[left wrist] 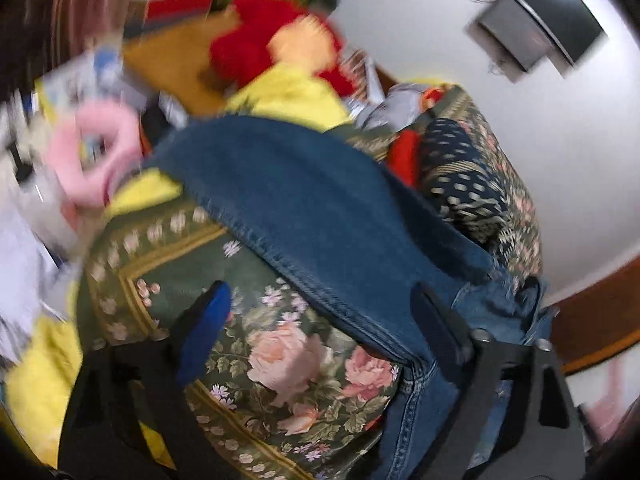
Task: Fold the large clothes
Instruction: 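Grasp the denim sleeve nearest the left gripper with the left gripper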
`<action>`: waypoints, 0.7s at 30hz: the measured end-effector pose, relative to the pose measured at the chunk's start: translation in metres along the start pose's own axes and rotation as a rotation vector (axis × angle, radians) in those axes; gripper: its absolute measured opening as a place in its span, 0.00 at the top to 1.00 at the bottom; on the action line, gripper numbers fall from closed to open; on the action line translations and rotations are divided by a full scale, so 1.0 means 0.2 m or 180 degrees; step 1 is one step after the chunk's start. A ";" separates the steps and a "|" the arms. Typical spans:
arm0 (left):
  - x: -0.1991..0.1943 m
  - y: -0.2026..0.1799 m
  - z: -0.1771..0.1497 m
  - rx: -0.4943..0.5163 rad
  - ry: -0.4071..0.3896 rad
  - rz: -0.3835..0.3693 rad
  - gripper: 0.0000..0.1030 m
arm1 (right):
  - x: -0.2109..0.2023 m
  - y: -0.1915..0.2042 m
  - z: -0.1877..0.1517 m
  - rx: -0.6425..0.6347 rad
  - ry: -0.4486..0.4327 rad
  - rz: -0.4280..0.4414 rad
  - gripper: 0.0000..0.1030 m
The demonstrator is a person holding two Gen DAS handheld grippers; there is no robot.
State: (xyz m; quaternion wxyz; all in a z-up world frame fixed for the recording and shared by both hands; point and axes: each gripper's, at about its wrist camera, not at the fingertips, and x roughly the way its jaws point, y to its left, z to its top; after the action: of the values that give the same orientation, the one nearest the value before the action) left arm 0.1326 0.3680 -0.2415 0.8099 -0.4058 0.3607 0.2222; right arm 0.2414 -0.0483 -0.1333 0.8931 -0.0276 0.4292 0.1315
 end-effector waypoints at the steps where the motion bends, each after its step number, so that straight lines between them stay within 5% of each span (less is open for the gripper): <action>1: 0.03 0.05 0.01 -0.0135 0.0060 -0.0069 0.16 | 0.02 0.00 0.01 0.0014 0.0012 0.0007 0.00; 14: 0.23 0.36 0.28 -0.0837 -0.0064 -0.0630 0.18 | 0.12 -0.05 0.04 0.0279 0.0160 0.0134 0.00; 17: 0.28 0.36 0.32 -0.0834 -0.0093 -0.0511 0.21 | 0.09 -0.06 0.04 0.0336 0.0139 0.0163 0.00; 21: 0.34 0.29 0.37 -0.0552 -0.0077 -0.0007 0.29 | 0.05 -0.08 0.04 0.0388 0.0099 0.0205 0.00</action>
State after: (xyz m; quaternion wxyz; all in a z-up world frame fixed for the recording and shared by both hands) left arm 0.1687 0.4672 -0.2923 0.7762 -0.4721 0.3298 0.2566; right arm 0.2582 -0.0600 -0.1366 0.8817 0.0386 0.4510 0.1334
